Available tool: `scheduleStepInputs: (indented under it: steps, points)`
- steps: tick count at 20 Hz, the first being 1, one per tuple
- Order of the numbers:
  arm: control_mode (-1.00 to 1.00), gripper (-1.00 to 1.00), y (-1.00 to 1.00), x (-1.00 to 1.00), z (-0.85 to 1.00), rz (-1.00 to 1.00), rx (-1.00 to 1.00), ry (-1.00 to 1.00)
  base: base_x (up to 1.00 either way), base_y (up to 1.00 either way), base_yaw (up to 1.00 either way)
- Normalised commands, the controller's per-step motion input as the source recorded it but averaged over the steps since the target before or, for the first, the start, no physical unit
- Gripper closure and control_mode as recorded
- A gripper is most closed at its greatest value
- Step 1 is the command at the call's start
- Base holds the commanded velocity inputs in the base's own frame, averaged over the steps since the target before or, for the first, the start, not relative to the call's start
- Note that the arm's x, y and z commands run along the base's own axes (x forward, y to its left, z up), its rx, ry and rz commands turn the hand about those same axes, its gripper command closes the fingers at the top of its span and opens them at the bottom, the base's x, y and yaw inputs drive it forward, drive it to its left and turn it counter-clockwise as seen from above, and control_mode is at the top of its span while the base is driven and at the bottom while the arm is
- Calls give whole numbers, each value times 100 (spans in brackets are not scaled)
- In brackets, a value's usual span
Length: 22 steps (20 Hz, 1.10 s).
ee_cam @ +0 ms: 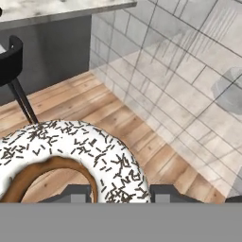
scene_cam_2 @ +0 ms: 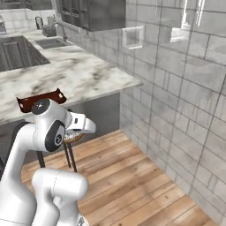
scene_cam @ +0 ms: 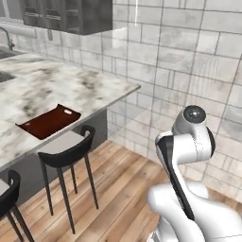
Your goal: Take the donut and cake from the fridge and place them on the empty tray on the dining counter.
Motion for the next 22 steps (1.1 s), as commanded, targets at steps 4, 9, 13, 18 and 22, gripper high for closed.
scheduleStepInputs:
  steps: [4,9,13,18,22]
  points:
    - [100,100,0,0,0,0,0,0,37,-52,34]
    - [100,100,0,0,0,0,0,0,40,-42,34]
    - [100,100,0,0,0,0,0,0,46,-37,32]
    - [100,100,0,0,0,0,0,0,46,-24,31]
    - [100,100,0,0,0,0,0,0,46,-13,25]
